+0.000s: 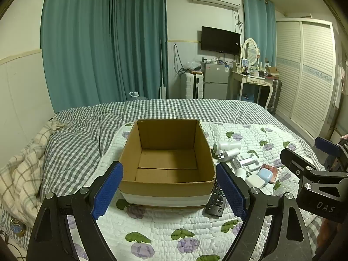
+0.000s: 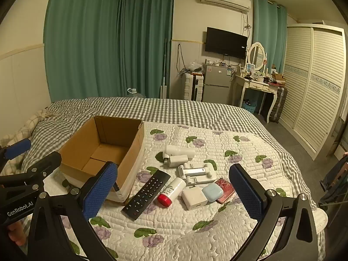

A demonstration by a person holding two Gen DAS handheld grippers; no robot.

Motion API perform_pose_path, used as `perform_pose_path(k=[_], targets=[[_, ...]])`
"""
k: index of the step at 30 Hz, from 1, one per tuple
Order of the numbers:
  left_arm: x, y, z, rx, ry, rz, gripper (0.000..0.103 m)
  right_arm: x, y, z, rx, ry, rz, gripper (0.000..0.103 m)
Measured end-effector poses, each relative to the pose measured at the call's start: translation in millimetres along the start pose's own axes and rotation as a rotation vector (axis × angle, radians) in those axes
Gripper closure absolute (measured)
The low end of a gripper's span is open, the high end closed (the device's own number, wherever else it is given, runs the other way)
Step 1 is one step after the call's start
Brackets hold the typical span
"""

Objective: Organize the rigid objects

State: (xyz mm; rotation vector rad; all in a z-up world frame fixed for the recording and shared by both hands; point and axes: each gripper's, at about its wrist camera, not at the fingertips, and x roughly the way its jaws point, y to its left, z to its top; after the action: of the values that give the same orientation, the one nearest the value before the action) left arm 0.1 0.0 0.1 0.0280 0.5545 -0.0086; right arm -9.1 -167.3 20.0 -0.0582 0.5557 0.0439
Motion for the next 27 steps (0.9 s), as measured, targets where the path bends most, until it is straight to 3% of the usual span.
perform_pose_path(k=[27], targets=[[3.0, -3.5, -0.2, -0.004, -0.007, -0.001, 0.013, 0.6, -0.3, -1.9, -0.002, 0.0, -0.002, 0.0]])
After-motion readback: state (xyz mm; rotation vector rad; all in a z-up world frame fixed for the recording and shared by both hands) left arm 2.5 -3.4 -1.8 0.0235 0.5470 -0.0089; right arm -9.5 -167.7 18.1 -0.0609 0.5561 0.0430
